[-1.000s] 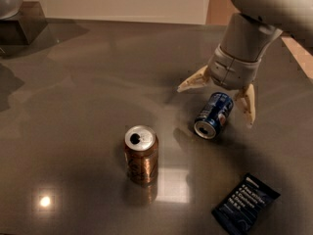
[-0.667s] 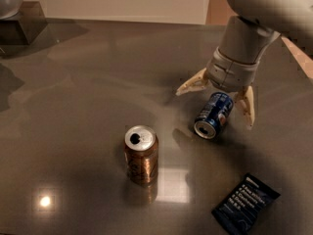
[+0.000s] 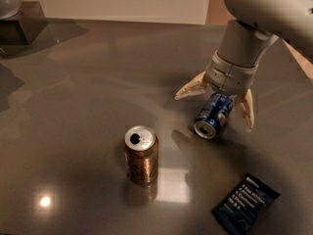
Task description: Place pepsi can upright
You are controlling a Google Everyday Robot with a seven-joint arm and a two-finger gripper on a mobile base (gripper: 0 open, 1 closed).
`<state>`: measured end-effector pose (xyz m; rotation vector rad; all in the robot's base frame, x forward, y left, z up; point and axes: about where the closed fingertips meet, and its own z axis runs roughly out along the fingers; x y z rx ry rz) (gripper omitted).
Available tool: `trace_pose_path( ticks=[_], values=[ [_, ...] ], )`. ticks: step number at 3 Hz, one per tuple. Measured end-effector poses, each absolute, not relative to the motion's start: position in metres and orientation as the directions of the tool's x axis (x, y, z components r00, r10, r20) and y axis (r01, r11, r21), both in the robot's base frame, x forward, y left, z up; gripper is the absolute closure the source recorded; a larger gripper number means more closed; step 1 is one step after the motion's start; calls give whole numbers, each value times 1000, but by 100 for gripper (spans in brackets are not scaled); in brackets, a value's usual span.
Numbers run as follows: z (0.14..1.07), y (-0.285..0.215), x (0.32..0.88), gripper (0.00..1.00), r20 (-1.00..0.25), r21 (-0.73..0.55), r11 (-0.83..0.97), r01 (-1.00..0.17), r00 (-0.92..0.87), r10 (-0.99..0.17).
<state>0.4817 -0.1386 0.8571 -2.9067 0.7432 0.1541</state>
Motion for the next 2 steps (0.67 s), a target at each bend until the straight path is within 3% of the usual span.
trace_pose_path(
  ticks=[2],
  values=[
    [853,-138,475,0,-136,-102,-889,-447,891,-433]
  ],
)
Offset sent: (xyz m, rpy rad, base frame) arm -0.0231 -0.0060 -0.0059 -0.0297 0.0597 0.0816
